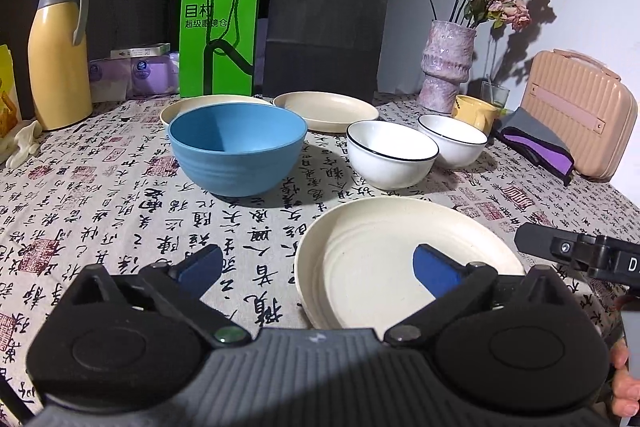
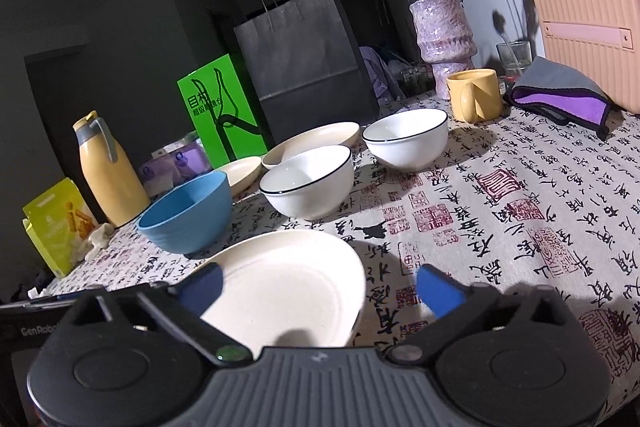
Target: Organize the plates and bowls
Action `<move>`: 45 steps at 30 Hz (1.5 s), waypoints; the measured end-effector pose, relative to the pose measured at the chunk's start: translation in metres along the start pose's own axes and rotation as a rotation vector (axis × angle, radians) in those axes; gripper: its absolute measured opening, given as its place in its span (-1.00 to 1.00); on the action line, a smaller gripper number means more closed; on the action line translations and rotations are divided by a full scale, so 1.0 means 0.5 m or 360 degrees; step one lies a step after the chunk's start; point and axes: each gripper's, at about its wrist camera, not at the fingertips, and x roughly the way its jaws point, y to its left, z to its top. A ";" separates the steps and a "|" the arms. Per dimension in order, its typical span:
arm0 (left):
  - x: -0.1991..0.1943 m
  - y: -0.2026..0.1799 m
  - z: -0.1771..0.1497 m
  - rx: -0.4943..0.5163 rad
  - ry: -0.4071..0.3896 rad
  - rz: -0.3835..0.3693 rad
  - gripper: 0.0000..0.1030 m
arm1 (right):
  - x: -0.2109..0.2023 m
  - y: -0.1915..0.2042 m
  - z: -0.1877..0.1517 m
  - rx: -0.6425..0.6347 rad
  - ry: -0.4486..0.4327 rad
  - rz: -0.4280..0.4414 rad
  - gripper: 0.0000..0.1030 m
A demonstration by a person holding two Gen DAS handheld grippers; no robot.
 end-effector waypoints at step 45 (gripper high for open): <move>-0.082 0.111 0.095 -0.0060 -0.0105 -0.0030 1.00 | -0.042 0.108 0.048 -0.0052 -0.0049 -0.0099 1.00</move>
